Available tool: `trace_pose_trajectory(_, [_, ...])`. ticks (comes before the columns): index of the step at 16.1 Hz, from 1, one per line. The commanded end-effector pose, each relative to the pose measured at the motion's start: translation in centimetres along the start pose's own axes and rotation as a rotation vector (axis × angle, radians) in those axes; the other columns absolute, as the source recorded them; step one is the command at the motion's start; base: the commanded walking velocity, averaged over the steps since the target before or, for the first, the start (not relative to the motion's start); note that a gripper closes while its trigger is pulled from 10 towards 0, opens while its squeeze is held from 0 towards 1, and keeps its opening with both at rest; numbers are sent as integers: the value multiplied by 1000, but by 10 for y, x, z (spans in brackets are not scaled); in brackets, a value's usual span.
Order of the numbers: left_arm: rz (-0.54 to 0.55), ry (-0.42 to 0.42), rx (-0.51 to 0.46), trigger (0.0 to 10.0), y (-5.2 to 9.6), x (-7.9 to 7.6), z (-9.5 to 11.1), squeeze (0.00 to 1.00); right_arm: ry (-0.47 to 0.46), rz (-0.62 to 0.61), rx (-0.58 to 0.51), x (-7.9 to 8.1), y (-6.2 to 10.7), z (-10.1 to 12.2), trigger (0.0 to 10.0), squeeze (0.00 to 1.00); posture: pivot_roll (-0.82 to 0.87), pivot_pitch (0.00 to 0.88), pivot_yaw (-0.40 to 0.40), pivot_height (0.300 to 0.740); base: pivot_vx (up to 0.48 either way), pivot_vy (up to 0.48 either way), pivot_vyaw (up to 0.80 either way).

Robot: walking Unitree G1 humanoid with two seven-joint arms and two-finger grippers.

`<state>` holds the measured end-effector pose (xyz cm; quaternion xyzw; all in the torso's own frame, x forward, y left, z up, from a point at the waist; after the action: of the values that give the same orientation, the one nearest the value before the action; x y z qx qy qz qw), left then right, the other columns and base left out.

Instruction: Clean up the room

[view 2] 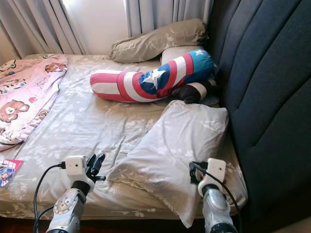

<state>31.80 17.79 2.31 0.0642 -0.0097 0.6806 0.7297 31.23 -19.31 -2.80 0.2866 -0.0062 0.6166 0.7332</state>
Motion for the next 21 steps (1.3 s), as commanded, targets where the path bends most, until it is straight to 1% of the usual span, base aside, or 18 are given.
trace_pose_trajectory(1, [13, 2, -4, 10000, 0, 4, 2, 0, 0, 3, 13, 0, 0, -2, 10000, 0, 15, 0, -8, 700, 0, 0, 0])
trace_pose_trajectory(2, [11, 0, -2, 10000, 1, 4, 2, 0, 5, -11, 53, -1, 0, -7, 10000, 0, 14, 0, -4, 700, 0, 0, 0])
trace_pose_trajectory(3, [10, -1, 0, 10000, 2, 4, 1, 0, -10, -4, 57, 1, 0, -9, 10000, 0, 16, 0, -2, 690, 0, 0, 0])
trace_pose_trajectory(4, [9, -2, 1, 10000, 3, 4, 1, 0, 3, -7, 57, 0, 0, -9, 10000, 0, 15, 0, -2, 675, 0, 0, 0])
trace_pose_trajectory(5, [9, -2, 0, 10000, 4, 4, 1, 0, 7, -2, 53, 1, 0, -9, 10000, 0, 14, 0, 0, 670, 0, 0, 0])
trace_pose_trajectory(6, [5, -4, 3, 10000, 4, 3, 1, 0, -10, 15, 22, 2, 1, -6, 10000, 0, 16, 0, 0, 670, 0, 0, 0])
trace_pose_trajectory(8, [2, -6, 6, 10000, 4, 2, 1, 0, 2, 14, 24, 2, 0, -5, 10000, 0, 14, 0, 2, 670, 0, 0, 0])
trace_pose_trajectory(19, [-2, -23, 12, 10000, 2, 1, 4, 0, -7, 35, 53, 7, 1, -11, 10000, 0, 15, 0, 4, 670, 0, 0, 0])
trace_pose_trajectory(21, [-6, -22, 15, 10000, 2, 1, 3, 0, -4, 40, 61, 8, 1, -13, 10000, 0, 14, 0, 4, 670, 257, 0, 0])
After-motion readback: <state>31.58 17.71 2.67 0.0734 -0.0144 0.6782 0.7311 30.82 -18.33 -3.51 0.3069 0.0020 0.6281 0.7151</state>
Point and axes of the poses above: a point about 5 cm out from each wrist's last joint towards the gripper, its own y axis pointing back from the gripper into the wrist, its own z axis along the axis of the wrist's last joint, x = y × z, the point moved 4 cm from there along -y, pointing out of the wrist towards the gripper, and after that the axes turned 15 degrees about -y, right-handed, at the moved point
